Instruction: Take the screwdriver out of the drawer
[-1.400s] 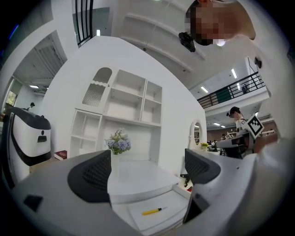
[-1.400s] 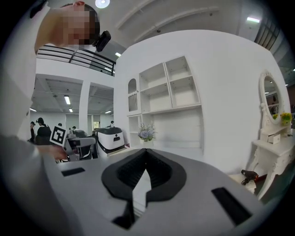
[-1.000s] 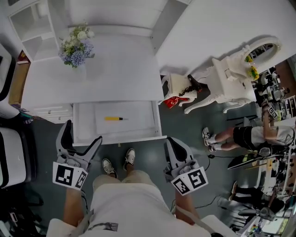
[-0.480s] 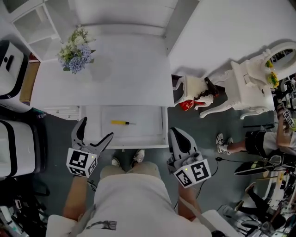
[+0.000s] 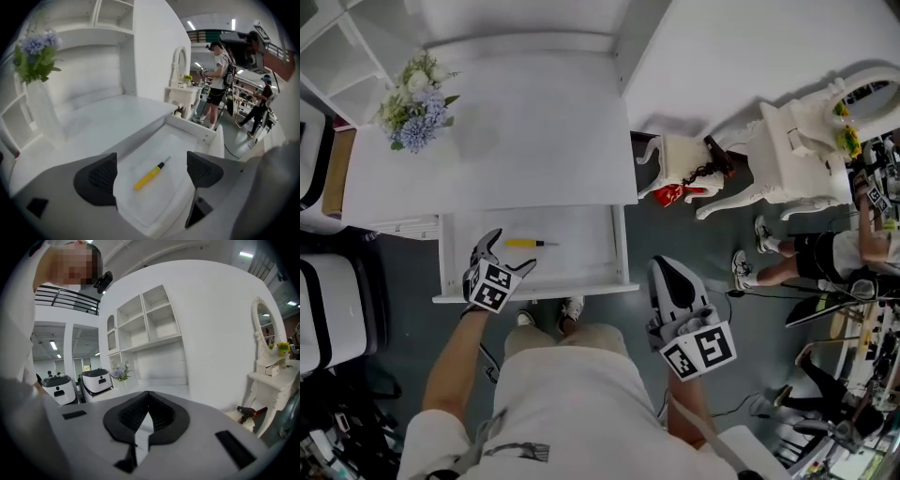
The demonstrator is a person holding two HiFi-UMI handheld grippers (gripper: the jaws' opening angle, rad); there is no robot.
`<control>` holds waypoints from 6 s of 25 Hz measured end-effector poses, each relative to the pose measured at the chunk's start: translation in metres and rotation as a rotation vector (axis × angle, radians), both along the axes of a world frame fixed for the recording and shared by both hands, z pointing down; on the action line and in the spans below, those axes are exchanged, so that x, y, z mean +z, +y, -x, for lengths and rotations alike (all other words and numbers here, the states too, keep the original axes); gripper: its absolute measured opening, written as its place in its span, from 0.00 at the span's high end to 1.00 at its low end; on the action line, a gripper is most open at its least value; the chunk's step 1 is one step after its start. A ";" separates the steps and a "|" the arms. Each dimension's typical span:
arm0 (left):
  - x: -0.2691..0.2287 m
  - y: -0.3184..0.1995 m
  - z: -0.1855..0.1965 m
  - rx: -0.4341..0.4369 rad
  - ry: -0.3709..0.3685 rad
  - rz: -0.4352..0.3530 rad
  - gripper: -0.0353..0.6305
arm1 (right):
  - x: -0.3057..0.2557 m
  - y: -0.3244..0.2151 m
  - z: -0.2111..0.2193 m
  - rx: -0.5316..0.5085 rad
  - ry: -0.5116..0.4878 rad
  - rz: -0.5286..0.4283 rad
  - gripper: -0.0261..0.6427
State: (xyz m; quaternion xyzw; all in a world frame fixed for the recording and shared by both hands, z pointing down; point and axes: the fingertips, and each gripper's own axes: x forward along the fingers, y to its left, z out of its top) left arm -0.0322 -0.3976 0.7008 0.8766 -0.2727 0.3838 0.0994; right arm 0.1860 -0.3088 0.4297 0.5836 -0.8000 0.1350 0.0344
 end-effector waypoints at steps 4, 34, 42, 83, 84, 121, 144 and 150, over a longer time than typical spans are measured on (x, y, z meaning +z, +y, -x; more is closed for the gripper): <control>0.045 0.005 -0.015 0.152 -0.101 0.093 0.25 | 0.006 0.017 -0.020 0.053 0.017 0.030 0.95; 0.150 0.008 -0.027 0.384 -0.372 0.221 0.66 | 0.004 0.098 -0.043 0.254 0.063 0.067 0.95; 0.152 0.019 -0.030 0.362 -0.406 0.223 0.81 | -0.004 0.121 -0.034 0.291 0.072 0.057 0.95; -0.101 0.010 0.067 -0.160 0.226 -0.019 0.82 | -0.040 0.077 0.096 -0.024 0.021 -0.112 0.95; -0.111 0.009 0.071 -0.190 0.256 -0.033 0.82 | -0.043 0.072 0.096 -0.034 0.024 -0.120 0.95; -0.434 0.077 0.218 -0.619 0.498 -0.855 0.82 | -0.100 -0.005 0.005 0.015 0.004 -0.277 0.95; -0.419 0.087 0.230 -0.653 0.608 -0.805 0.82 | -0.094 0.003 0.038 -0.011 0.054 -0.225 0.95; -0.417 0.087 0.237 -0.648 0.620 -0.799 0.82 | -0.094 0.001 0.054 -0.029 0.085 -0.222 0.95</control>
